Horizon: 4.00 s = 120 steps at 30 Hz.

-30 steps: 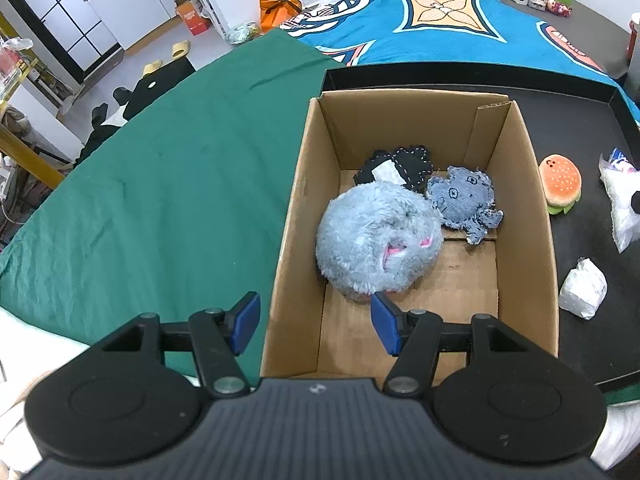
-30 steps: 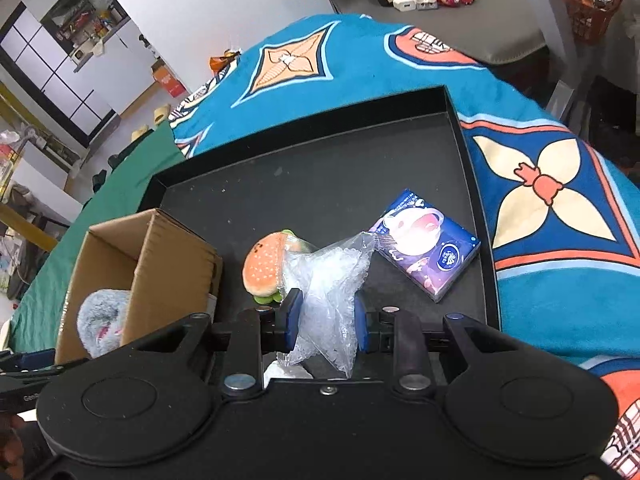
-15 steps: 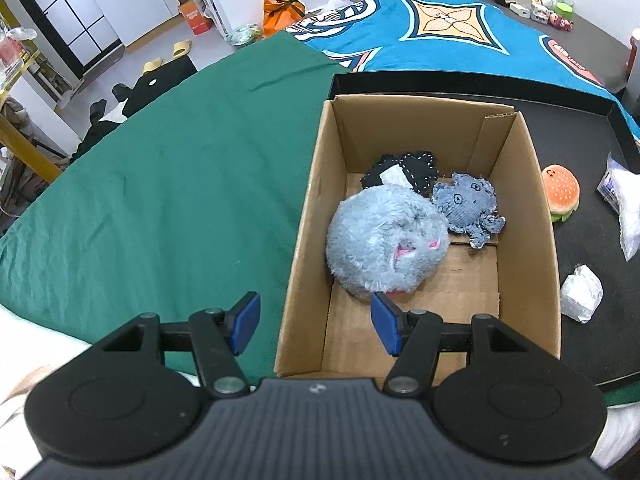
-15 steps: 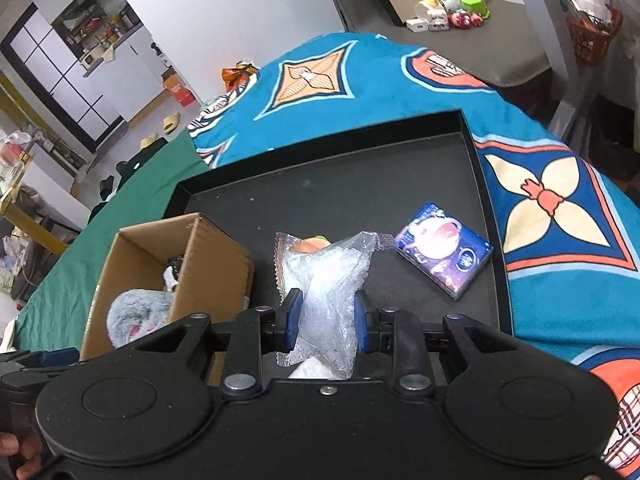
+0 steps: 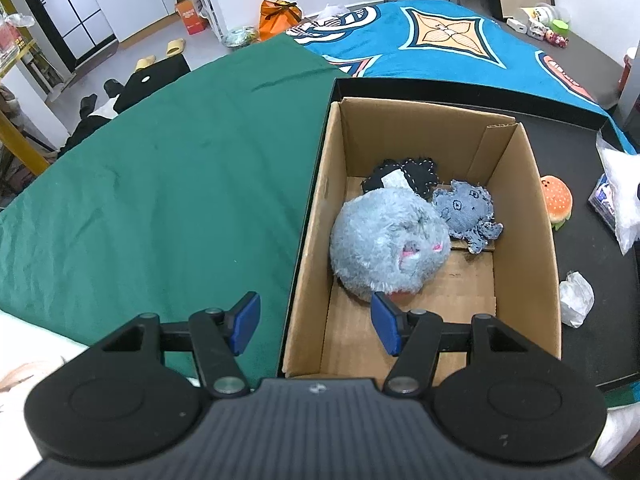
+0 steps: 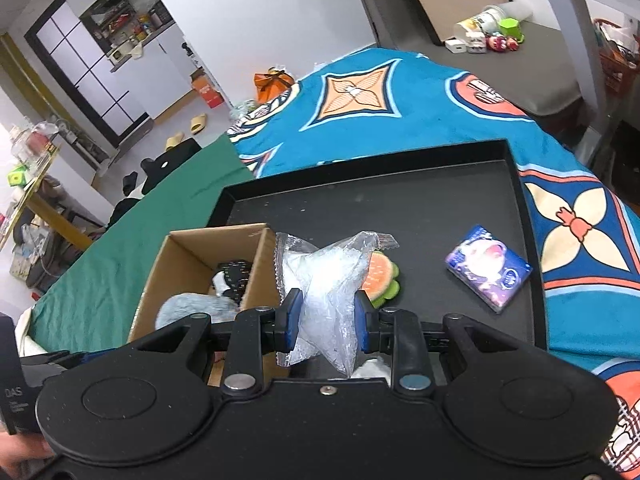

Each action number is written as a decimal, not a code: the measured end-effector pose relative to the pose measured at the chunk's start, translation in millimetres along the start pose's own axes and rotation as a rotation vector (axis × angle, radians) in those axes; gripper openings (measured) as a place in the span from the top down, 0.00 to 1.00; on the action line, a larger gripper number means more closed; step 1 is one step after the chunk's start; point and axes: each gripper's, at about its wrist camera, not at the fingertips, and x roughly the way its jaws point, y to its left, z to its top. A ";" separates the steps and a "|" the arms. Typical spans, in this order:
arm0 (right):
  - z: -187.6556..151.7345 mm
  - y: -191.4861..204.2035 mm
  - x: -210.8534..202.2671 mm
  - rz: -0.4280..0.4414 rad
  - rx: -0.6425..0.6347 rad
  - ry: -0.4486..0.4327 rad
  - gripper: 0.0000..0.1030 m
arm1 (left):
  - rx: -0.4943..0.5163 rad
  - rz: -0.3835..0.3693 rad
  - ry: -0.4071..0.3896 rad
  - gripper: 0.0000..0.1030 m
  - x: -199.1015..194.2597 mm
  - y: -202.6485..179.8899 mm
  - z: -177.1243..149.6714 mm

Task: Organize soft objects
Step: 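Carry the plastic bag with the right tool into the box and release, then move the right tool to the white crumpled tissue pack and close on it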

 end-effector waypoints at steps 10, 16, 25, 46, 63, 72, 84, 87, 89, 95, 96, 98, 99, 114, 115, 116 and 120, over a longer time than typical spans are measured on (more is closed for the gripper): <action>7.3 36.4 -1.4 0.021 -0.041 -0.010 0.74 | -0.035 -0.053 -0.007 0.45 7.7 16.5 -5.9; 7.9 57.0 2.0 0.030 -0.073 -0.004 0.74 | -0.050 -0.092 -0.024 0.54 9.7 21.9 -9.1; 2.3 81.8 9.7 0.034 -0.112 0.021 0.74 | -0.083 -0.147 -0.030 0.87 13.0 30.9 -12.6; -3.6 90.5 6.2 0.017 -0.100 0.019 0.40 | -0.111 -0.184 -0.032 0.89 13.6 39.8 -14.9; -14.0 36.3 -2.8 -0.037 -0.028 0.011 0.24 | -0.065 -0.092 -0.012 0.71 9.7 28.0 -11.8; -26.6 9.0 6.1 -0.048 0.020 0.023 0.19 | -0.013 -0.039 -0.006 0.54 6.7 13.9 -10.1; -47.1 -20.9 27.0 -0.031 0.073 0.074 0.16 | 0.002 0.047 -0.016 0.51 4.8 2.1 -3.3; -50.9 -27.2 35.1 -0.025 0.087 0.090 0.16 | 0.014 0.061 -0.015 0.51 6.0 -1.6 -0.5; -53.0 -29.1 41.7 -0.034 0.088 0.100 0.17 | 0.025 0.072 -0.016 0.51 6.6 -4.1 0.8; -57.1 -28.8 56.7 -0.039 0.072 0.144 0.20 | 0.051 0.090 0.009 0.51 12.9 -10.9 4.1; -58.1 -28.0 59.1 -0.042 0.064 0.152 0.21 | 0.057 0.092 0.012 0.51 13.7 -12.5 4.5; -59.5 -28.4 63.0 -0.046 0.058 0.166 0.24 | 0.066 0.095 0.014 0.51 14.2 -16.1 4.6; -60.3 -28.7 64.2 -0.047 0.057 0.172 0.25 | 0.073 0.096 0.014 0.51 14.4 -18.1 4.7; -63.4 -34.6 70.0 -0.048 0.063 0.209 0.52 | 0.111 0.098 0.023 0.51 13.4 -29.7 1.4; -62.9 -34.7 68.8 -0.050 0.060 0.204 0.60 | 0.107 0.098 0.023 0.51 12.3 -28.9 0.8; -62.7 -34.9 67.4 -0.048 0.058 0.198 0.60 | 0.104 0.095 0.023 0.51 11.8 -28.9 0.6; -65.2 -35.9 61.2 -0.050 0.060 0.199 0.61 | 0.107 0.087 0.017 0.51 6.9 -28.8 -2.3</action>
